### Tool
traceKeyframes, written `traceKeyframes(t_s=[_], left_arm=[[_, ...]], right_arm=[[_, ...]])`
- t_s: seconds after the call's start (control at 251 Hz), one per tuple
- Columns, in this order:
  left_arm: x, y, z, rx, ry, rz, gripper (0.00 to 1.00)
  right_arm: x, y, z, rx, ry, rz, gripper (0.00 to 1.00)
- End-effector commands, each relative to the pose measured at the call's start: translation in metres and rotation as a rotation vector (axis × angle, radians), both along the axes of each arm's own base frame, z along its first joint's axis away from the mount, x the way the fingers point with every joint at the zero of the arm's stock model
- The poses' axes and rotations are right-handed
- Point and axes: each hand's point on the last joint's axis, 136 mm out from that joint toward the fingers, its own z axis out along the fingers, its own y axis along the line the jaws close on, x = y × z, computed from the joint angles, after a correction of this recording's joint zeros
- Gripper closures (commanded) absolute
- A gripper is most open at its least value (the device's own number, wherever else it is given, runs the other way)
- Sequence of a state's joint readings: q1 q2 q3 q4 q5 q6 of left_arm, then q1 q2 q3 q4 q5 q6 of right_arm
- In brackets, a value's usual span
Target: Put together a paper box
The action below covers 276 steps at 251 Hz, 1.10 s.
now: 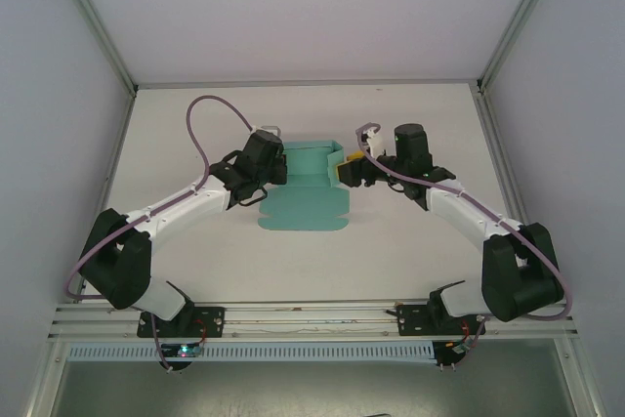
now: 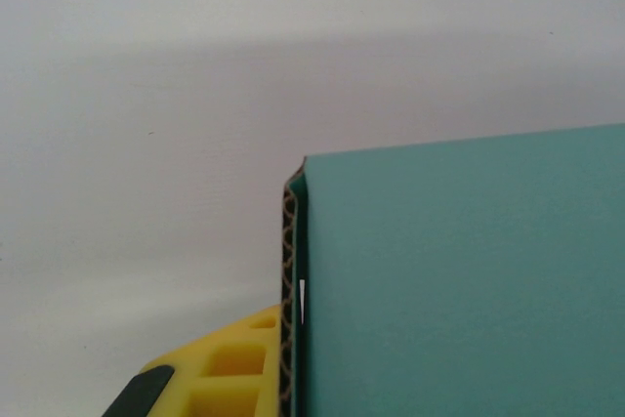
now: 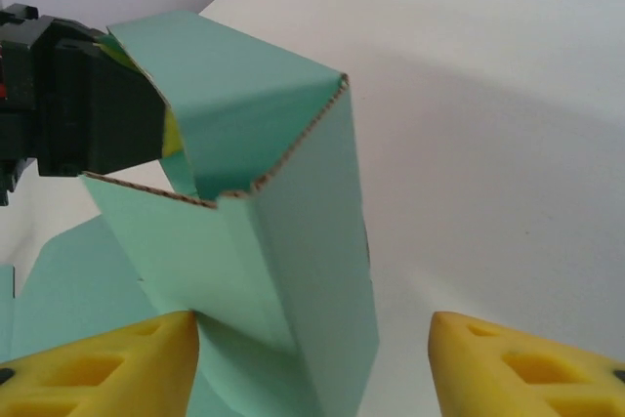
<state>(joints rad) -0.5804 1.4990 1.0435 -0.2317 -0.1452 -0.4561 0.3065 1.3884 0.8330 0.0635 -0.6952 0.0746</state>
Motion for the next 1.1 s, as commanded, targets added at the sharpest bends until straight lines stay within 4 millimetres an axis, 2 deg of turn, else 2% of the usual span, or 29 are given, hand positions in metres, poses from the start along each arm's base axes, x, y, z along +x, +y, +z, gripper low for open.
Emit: traceKeyframes(t_s=[0.0, 0.14, 0.211, 0.307, 0.379, 0.427, 0.551, 0.634, 0.782, 0.818, 0.866, 0.942, 1.018, 1.097], left_arm=[[0.006, 0.001, 0.016, -0.025, -0.054, -0.003, 1.00], [0.007, 0.003, 0.017, -0.020, -0.056, 0.009, 1.00], [0.008, 0.004, 0.017, -0.019, -0.056, 0.019, 1.00], [0.008, 0.004, 0.017, -0.023, -0.055, 0.024, 1.00], [0.009, 0.004, 0.018, -0.024, -0.055, 0.030, 1.00], [0.009, 0.004, 0.018, -0.024, -0.055, 0.033, 1.00], [0.010, 0.006, 0.019, -0.021, -0.057, 0.047, 1.00], [0.011, 0.007, 0.020, -0.020, -0.059, 0.054, 1.00], [0.010, 0.008, 0.017, -0.016, -0.051, 0.059, 1.00], [0.010, 0.007, 0.017, -0.020, -0.053, 0.055, 1.00], [0.010, 0.005, 0.019, -0.026, -0.054, 0.048, 1.00], [0.009, 0.004, 0.019, -0.031, -0.053, 0.040, 1.00], [0.008, 0.003, 0.021, -0.036, -0.057, 0.035, 1.00], [0.007, 0.005, 0.023, -0.031, -0.061, 0.035, 1.00]], right_arm=[[0.011, 0.012, 0.009, 0.000, -0.039, 0.003, 0.39], [0.024, 0.020, -0.003, -0.040, 0.007, -0.088, 0.55], [0.032, 0.022, -0.011, -0.056, 0.032, -0.157, 0.56], [0.049, 0.011, -0.020, -0.128, 0.028, -0.338, 0.60], [0.059, -0.002, -0.023, -0.196, 0.000, -0.506, 0.66], [0.064, -0.014, -0.025, -0.236, -0.007, -0.629, 0.72], [0.067, -0.022, -0.030, -0.329, -0.034, -0.771, 0.87], [0.065, -0.026, -0.029, -0.414, -0.045, -0.846, 0.88], [0.063, -0.026, -0.029, -0.475, -0.035, -0.881, 0.87], [0.064, -0.026, -0.030, -0.477, -0.027, -0.886, 0.84], [0.065, -0.018, -0.032, -0.471, -0.026, -0.852, 0.75], [0.069, -0.006, -0.037, -0.446, -0.014, -0.784, 0.74], [0.071, 0.002, -0.043, -0.399, 0.029, -0.735, 0.79], [0.073, -0.001, -0.045, -0.370, 0.051, -0.733, 0.86]])
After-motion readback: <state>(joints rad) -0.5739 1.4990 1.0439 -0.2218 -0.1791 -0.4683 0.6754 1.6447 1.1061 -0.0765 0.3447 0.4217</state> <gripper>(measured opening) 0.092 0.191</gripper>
